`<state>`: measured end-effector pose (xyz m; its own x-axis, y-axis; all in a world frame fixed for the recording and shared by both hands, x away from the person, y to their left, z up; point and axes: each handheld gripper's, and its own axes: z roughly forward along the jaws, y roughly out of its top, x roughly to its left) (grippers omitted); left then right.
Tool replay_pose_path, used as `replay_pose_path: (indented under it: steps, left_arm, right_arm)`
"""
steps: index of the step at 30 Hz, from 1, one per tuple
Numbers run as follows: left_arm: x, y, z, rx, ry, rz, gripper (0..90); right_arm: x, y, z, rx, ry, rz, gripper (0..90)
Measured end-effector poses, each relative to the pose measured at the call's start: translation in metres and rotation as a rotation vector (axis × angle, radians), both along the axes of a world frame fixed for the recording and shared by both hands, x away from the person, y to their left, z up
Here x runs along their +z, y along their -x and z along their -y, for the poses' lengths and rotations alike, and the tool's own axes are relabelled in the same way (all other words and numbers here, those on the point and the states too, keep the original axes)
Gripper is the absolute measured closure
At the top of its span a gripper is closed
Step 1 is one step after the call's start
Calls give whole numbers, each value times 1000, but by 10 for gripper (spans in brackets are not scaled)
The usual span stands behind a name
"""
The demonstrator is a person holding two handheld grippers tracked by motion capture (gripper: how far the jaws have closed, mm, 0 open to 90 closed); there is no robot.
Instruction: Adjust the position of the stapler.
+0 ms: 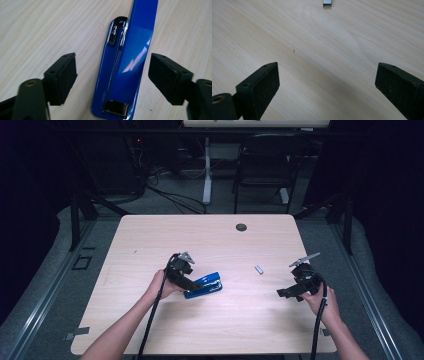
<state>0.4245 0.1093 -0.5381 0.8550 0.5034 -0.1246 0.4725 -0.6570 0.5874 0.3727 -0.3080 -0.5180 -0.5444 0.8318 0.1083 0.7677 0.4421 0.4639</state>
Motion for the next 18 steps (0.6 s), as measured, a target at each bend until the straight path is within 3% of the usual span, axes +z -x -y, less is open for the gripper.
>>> replay_pose_path:
  steps: [11,18]
  left_arm:
    - [-4,2,14,-63,-24,9,499]
    - [-9,2,23,-92,-57,5,571]
  right_arm:
    - [-2,-1,-1,8,11,-7,59]
    - [-3,-1,-1,4,2,-3,62]
